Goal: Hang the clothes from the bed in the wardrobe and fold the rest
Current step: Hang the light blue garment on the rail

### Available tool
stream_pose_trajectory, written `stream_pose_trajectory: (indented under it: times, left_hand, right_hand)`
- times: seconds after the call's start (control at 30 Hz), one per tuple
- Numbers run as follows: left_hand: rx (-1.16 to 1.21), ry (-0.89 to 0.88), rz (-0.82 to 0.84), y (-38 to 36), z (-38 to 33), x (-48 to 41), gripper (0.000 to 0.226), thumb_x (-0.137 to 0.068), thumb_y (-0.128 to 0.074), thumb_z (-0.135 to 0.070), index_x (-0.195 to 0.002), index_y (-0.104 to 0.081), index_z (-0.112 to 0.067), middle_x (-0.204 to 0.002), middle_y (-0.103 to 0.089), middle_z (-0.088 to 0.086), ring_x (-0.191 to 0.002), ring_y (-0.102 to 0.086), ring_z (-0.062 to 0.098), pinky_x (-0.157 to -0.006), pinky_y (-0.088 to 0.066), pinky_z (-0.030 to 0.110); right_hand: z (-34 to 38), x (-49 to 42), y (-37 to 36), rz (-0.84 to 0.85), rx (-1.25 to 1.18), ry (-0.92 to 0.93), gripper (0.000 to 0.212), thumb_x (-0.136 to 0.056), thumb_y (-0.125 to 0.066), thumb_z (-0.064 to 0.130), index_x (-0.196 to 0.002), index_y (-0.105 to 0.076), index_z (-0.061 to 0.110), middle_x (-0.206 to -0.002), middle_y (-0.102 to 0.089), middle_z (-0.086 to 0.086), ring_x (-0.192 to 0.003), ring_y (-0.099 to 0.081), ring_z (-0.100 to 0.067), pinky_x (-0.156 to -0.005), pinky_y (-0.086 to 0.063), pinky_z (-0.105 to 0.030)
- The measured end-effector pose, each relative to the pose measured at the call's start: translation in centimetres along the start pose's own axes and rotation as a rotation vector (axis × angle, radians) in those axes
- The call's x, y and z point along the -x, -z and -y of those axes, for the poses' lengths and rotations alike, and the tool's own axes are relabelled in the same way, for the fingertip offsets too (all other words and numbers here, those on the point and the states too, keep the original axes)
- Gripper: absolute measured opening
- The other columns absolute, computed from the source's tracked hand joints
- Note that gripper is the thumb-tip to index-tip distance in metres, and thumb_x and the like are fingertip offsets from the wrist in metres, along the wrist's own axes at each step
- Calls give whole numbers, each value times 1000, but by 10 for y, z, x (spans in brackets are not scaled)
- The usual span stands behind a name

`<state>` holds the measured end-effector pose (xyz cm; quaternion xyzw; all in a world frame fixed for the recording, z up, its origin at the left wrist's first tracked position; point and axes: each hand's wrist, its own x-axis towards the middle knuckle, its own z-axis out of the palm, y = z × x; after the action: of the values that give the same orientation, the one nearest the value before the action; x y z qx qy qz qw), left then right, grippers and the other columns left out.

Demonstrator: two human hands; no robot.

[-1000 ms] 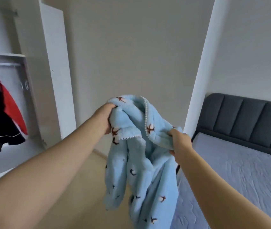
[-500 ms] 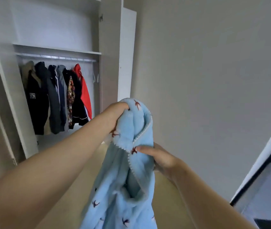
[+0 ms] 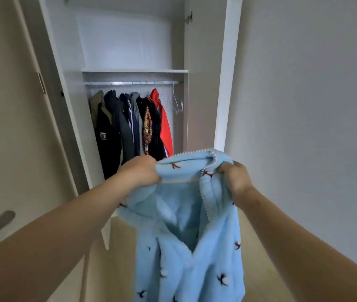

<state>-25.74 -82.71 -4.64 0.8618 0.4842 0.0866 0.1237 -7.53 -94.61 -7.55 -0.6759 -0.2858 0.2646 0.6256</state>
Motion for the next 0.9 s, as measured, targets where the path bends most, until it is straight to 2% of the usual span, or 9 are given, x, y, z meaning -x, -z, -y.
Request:
stream_pose_trajectory:
  times: [0.1,0.23,0.27,0.33,0.4,0.5,0.67,0.83,0.9]
  left_hand:
    - [385,195,-51,2,24,-34,33,-77,-69,-24,-105,-63,-8,-93,-62,9,-83,-59,25,-67,-44,27]
    - [932,375,12,-1,45,-77,36,-85,-63,-11,-118,-56,1,-104,-62,19,-91,-60,32,-84,-49,37]
    - [1026,411,34,-2,48,-91,31,-87,-60,-12,-116,-57,0,-100,-63,19,-88,-61,31,-84,-50,38]
    - [1167,487,61,-2,53,-118,15,-89,-57,-13,-100,-59,-3,-83,-62,14,-72,-57,27,-73,-49,35]
    - [1237,554,55,-1,54,-156,12,-89,-57,-12,-81,-56,-3,-75,-58,12,-65,-54,25,-64,-47,33]
    - [1337,615,57,4,50,-210,14,-88,-57,-8,-75,-54,-3,-74,-57,13,-65,-54,26,-65,-46,34]
    - [1493,657,5,-1,24,-327,16,-86,-64,-15,-78,-56,-4,-80,-58,11,-70,-54,23,-81,-48,35]
    - [1528,677,-117,6,17,-423,26,-89,-59,-21,-70,-53,-4,-63,-57,11,-62,-50,22,-60,-42,29]
    - [1524,697,-187,10,16,-456,35,-95,-50,-23,-66,-46,-4,-65,-48,11,-61,-44,21,-57,-37,26]
  right_hand:
    - [1,-26,-31,47,17,16,15,-80,-48,10,-80,-60,20,-78,-67,-3,-75,-62,-22,-63,-44,-27]
    - [3,-70,-65,102,35,39,16,-79,-49,7,-89,-61,13,-92,-68,-13,-86,-62,-30,-80,-50,-38]
    - [4,-86,-74,113,44,45,17,-80,-50,8,-92,-61,11,-95,-67,-15,-88,-62,-32,-82,-50,-39]
    - [7,-118,-90,127,57,58,18,-80,-50,8,-96,-60,8,-100,-66,-18,-93,-62,-34,-84,-50,-41]
    - [7,-158,-103,142,41,80,16,-81,-50,8,-93,-60,9,-98,-66,-16,-88,-61,-30,-79,-50,-39]
    - [4,-211,-114,184,25,96,14,-84,-49,9,-82,-58,20,-83,-63,-4,-74,-57,-18,-59,-44,-29]
    - [8,-334,-125,246,26,73,12,-82,-51,7,-85,-60,14,-85,-65,-9,-73,-58,-21,-59,-44,-26]
    - [14,-439,-158,325,18,49,9,-80,-56,9,-82,-59,18,-79,-63,-4,-72,-59,-18,-58,-45,-26]
    - [13,-468,-171,356,48,49,7,-78,-58,10,-80,-61,17,-79,-65,-5,-72,-60,-19,-59,-49,-27]
